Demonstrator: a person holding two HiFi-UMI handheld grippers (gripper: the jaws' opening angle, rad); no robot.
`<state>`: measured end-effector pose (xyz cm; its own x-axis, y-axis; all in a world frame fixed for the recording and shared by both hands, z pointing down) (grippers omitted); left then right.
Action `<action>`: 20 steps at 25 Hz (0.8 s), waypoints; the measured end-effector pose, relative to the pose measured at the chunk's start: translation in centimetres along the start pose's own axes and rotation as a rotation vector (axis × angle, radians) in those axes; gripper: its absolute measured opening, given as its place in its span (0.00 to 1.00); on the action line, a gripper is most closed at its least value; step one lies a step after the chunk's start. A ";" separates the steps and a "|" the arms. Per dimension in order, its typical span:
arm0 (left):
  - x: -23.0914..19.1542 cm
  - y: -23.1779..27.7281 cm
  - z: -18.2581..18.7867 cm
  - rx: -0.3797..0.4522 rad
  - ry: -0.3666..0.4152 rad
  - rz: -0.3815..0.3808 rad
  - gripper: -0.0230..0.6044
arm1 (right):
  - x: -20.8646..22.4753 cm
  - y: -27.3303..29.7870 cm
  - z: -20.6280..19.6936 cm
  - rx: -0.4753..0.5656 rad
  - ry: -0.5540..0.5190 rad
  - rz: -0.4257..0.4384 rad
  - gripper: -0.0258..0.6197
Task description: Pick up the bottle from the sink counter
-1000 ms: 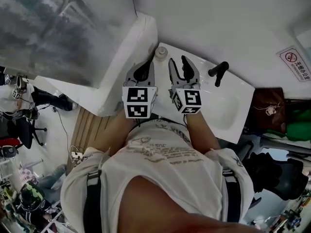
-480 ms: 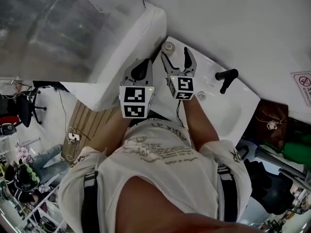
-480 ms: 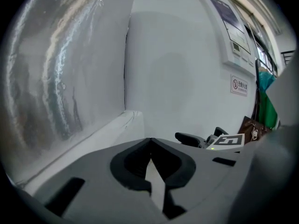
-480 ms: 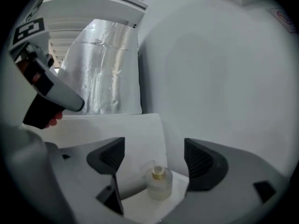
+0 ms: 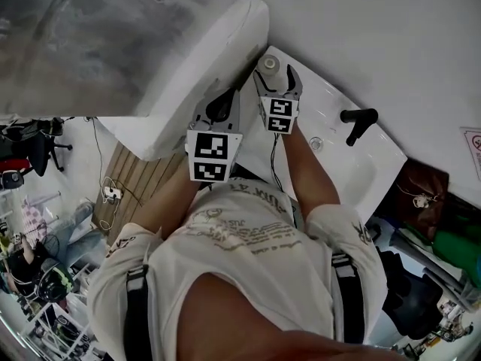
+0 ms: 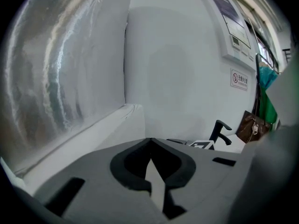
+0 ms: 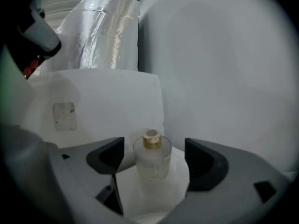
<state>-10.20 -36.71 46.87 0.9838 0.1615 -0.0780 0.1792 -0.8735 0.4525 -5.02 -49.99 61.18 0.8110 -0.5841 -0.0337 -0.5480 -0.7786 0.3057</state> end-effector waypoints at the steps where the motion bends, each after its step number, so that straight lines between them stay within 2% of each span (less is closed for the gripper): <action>1: 0.0 -0.1 -0.3 -0.007 -0.004 0.004 0.07 | -0.2 0.3 -0.3 -0.013 -0.012 0.005 0.60; 12: -0.7 -1.4 -2.4 -0.049 -0.033 0.059 0.07 | -1.6 3.3 -2.9 -0.104 -0.029 0.038 0.60; 20: -1.1 -2.4 -3.4 -0.064 -0.047 0.088 0.07 | -1.4 3.7 -2.8 -0.103 -0.104 -0.008 0.60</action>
<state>-11.77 -33.21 48.85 0.9951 0.0630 -0.0762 0.0933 -0.8523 0.5147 -7.62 -51.37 64.99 0.7868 -0.6026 -0.1332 -0.5134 -0.7588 0.4008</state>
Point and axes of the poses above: the fingertips, and each gripper's own axes: y forward along the fingers, x to its right, z out of its top, the point moved 2 cm from there along -y, backward along the fingers, and after that the axes turned 10 degrees about -z, right-handed, at the moved point
